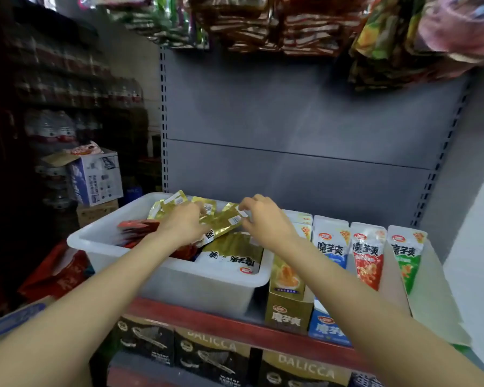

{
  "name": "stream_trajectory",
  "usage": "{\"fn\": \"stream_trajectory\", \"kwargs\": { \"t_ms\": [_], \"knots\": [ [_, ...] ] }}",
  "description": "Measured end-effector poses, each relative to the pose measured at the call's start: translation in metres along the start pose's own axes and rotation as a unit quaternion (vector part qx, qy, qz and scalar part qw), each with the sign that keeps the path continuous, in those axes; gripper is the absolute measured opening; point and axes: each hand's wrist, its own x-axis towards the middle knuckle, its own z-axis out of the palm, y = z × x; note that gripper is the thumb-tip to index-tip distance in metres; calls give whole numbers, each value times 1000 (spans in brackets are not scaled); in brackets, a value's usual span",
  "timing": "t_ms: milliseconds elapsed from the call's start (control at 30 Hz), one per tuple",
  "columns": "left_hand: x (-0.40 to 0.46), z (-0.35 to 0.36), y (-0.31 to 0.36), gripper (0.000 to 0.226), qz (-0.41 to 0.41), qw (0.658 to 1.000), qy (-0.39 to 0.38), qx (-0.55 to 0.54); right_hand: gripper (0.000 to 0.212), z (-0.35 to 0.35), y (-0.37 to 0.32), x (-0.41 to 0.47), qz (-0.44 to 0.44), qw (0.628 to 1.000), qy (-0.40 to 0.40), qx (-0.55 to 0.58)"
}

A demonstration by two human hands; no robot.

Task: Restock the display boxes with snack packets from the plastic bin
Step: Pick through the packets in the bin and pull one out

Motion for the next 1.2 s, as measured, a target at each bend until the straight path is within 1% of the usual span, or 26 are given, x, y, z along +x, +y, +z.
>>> {"fn": "stream_trajectory", "kwargs": {
  "t_ms": [100, 200, 267, 333, 400, 500, 567, 633, 700, 767, 867, 933, 1000, 1067, 1100, 1133, 1167, 1200],
  "knots": [
    [10, -4, -23, 54, -19, 996, -50, 74, 44, 24, -17, 32, -16, 997, -77, -27],
    [18, -6, -37, 73, -31, 990, -103, 88, 69, 48, -24, 59, -25, 981, -188, -51],
    [20, -9, -42, 70, -42, 985, -143, 91, 80, 60, -24, 73, -39, 962, -254, -88],
    [23, -12, -45, 61, -47, 980, -168, 91, 79, 67, -25, 82, -57, 949, -288, -118],
    [25, -12, -47, 61, -46, 980, -173, 91, 67, 68, -28, 86, -64, 941, -307, -125],
    [25, -9, -50, 61, -44, 981, -164, 93, 39, 63, -31, 84, -94, 927, -309, -190],
    [25, -9, -50, 61, -43, 983, -155, 85, 26, 61, -30, 79, -124, 912, -303, -248],
    [24, -9, -50, 58, -44, 985, -151, 73, 23, 60, -29, 74, -151, 899, -288, -293],
    [23, -10, -51, 43, -36, 989, -135, 46, 20, 56, -28, 70, -168, 899, -256, -314],
    [22, -10, -50, 27, -26, 994, -107, 6, 22, 50, -27, 67, -173, 900, -217, -337],
    [16, -14, -49, 25, -18, 996, -68, -47, 23, 35, -22, 62, -139, 911, -168, -350],
    [11, -18, -48, 20, -12, 996, -40, -80, 23, 25, -17, 59, -98, 930, -139, -327],
    [5, -23, -47, 14, -15, 992, -17, -126, 21, 15, -13, 55, -43, 959, -96, -262],
    [-1, -25, -44, 7, -11, 981, 8, -193, 16, 5, -10, 51, 26, 992, -41, -113],
    [-4, -26, -41, 5, -3, 974, 22, -227, 20, 1, -10, 50, 51, 998, -16, -16],
    [-8, -26, -35, 4, 6, 965, 33, -259, 24, -3, -11, 46, 73, 994, 7, 87],
    [-13, -27, -28, 5, 15, 956, 37, -290, 22, -8, -13, 41, 93, 978, 22, 188],
    [-18, -28, -19, 11, 23, 947, 36, -318, 18, -13, -16, 35, 108, 953, 30, 282]
  ]
}}
